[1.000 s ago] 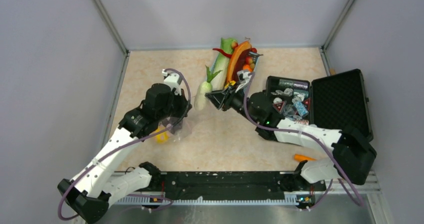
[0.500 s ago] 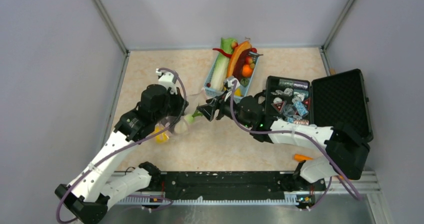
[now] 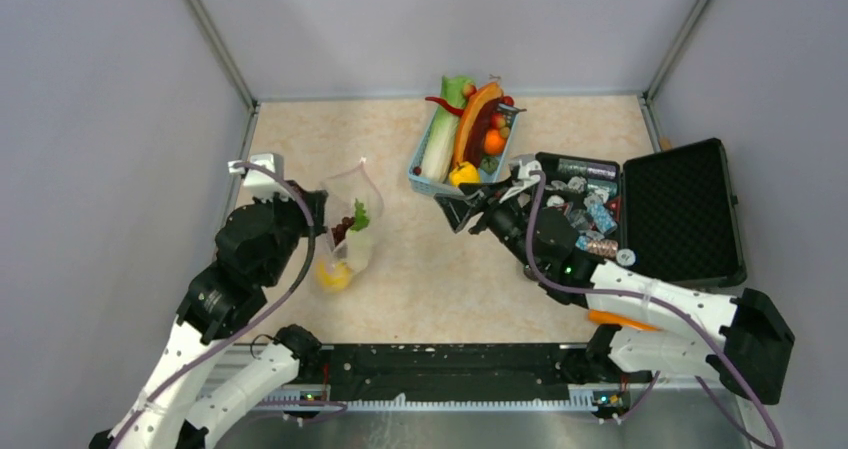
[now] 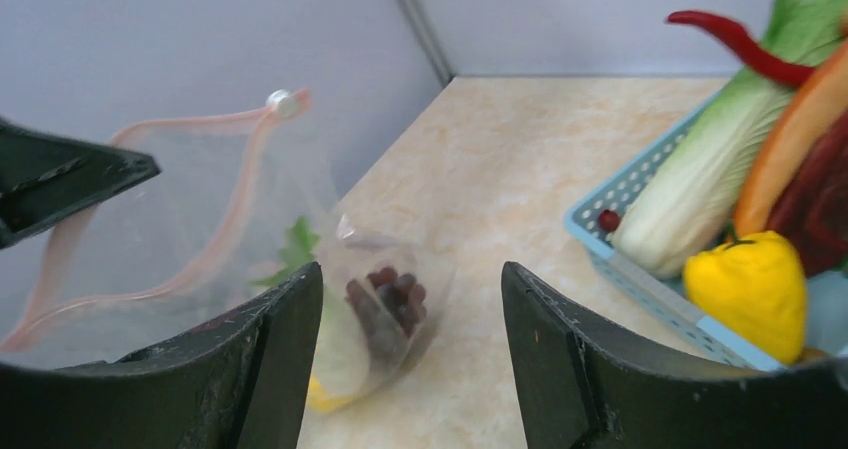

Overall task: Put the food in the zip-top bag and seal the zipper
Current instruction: Place the fake vegetable in the zipper food storage bag, then move the bin to the center of the board, then pick up the fake vegetable from the bin, then place the fake vegetable in the zipper food storage bag, then adjust the fake vegetable in the bin.

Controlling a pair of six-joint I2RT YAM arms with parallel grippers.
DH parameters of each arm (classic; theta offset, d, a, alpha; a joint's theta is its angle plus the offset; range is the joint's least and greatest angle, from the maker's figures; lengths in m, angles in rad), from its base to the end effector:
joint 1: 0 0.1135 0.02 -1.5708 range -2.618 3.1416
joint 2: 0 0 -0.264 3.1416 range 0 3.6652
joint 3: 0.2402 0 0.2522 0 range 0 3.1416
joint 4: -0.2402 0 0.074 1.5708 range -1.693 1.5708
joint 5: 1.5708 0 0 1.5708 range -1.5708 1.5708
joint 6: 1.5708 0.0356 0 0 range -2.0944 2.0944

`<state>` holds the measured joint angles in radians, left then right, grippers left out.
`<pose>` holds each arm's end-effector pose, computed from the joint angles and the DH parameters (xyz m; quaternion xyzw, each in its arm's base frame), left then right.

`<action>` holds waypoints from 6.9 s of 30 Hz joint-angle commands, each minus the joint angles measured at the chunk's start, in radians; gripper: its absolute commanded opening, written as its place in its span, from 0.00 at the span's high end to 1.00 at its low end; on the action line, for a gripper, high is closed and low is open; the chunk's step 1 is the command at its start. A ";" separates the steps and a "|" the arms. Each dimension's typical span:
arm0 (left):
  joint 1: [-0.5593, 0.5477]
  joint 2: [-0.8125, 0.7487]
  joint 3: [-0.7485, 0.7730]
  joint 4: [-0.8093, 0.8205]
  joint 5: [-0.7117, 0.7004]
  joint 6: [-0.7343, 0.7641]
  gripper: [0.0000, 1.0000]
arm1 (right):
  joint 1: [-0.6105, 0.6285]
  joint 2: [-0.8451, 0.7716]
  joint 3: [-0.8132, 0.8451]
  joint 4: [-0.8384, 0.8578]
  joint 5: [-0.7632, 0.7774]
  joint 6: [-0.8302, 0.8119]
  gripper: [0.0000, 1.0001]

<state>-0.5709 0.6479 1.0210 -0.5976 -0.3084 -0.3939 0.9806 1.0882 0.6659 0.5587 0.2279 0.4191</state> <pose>0.1076 -0.0563 0.3940 -0.0271 0.7780 -0.1794 0.6015 0.1476 0.2059 0.3165 -0.0986 0.6512 0.4251 0.6209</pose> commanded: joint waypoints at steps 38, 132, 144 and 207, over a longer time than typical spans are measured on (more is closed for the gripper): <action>0.002 0.174 -0.009 0.005 0.297 0.022 1.00 | -0.462 0.785 0.775 -0.829 -0.235 -0.106 0.25; 0.001 0.203 0.008 0.039 0.389 -0.006 1.00 | -0.084 0.154 0.060 0.295 -0.511 0.277 0.80; 0.001 0.152 0.014 0.024 0.327 -0.013 1.00 | -0.002 0.223 0.142 0.036 -0.396 0.032 0.65; 0.000 0.089 -0.015 -0.025 0.246 0.012 1.00 | -0.491 0.382 0.228 -0.134 -0.544 0.325 0.31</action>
<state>-0.5709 0.7483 1.0168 -0.6720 -0.0669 -0.3691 0.4728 1.5043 0.9169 0.2504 -0.2825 0.6003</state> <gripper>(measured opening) 0.002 0.657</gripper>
